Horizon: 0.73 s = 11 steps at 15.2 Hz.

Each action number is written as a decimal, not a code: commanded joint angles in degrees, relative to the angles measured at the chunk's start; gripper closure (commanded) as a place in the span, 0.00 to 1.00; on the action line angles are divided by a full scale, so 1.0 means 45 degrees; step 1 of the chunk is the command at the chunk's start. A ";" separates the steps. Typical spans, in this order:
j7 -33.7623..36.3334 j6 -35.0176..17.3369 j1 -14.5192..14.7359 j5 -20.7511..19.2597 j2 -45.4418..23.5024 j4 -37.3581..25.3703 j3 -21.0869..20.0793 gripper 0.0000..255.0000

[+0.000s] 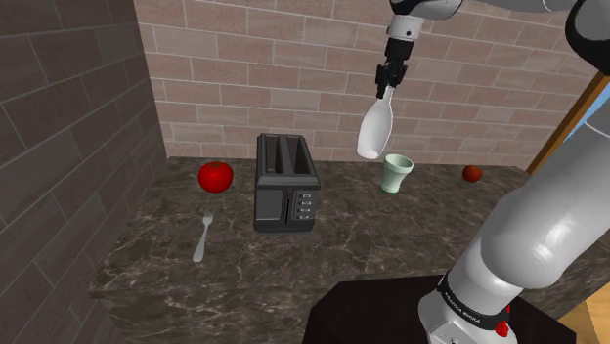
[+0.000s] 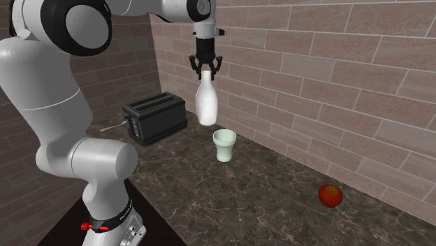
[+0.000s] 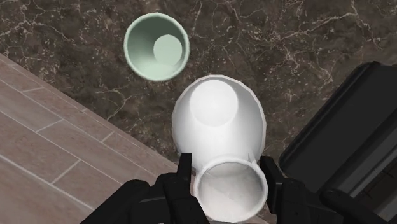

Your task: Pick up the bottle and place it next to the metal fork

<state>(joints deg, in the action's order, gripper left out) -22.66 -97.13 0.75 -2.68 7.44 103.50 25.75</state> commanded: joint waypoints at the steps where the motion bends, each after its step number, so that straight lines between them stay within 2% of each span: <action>1: 0.0734 0.0274 0.0240 -0.0249 0.0704 0.0386 -0.0429 1.00; 11: 0.3874 0.1608 0.1191 -0.0366 0.2742 0.1139 -0.2614 1.00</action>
<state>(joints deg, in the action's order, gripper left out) -6.72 -90.58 5.72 -4.39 18.85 108.34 15.03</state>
